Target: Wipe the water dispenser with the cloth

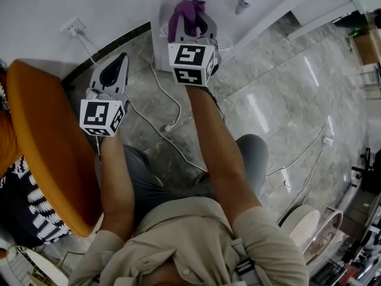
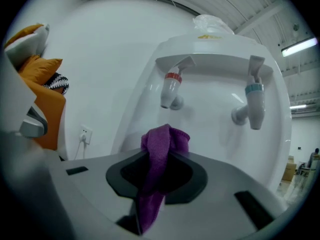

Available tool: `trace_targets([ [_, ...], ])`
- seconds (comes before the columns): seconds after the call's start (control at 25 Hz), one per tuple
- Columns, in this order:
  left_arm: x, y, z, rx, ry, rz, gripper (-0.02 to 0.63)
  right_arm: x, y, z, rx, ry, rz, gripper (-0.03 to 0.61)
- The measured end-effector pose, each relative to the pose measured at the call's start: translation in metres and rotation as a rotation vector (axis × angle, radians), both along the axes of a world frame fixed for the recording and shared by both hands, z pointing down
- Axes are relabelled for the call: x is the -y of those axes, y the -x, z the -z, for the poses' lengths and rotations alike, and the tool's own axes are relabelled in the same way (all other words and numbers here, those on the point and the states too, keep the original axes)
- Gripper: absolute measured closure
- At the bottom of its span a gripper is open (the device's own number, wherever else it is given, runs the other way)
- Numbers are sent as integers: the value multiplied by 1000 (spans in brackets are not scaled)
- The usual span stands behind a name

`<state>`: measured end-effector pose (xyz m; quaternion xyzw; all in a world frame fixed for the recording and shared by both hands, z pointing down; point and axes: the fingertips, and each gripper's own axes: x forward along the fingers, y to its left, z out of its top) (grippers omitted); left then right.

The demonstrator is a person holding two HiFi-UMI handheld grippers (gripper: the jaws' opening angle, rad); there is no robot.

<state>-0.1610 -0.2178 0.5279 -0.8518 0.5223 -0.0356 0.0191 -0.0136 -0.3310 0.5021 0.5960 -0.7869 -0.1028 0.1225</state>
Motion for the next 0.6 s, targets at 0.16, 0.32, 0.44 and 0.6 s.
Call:
trace_targets([
  [0.16,-1,-6,1,3,-4,-10,598,-5,-24,6,26,-27,-54,499],
  [0.32,0,-14,0,10,-2,-19,598,-9,-63,10,64,-49,-130,499],
  [0.44,0,-17,0,16,0,-21,598,-13,-95,11,93,-61,-203,499],
  [0.6,0,-20,-1,21,2,-22,598,-21,-131,6,102,-50,-266,499],
])
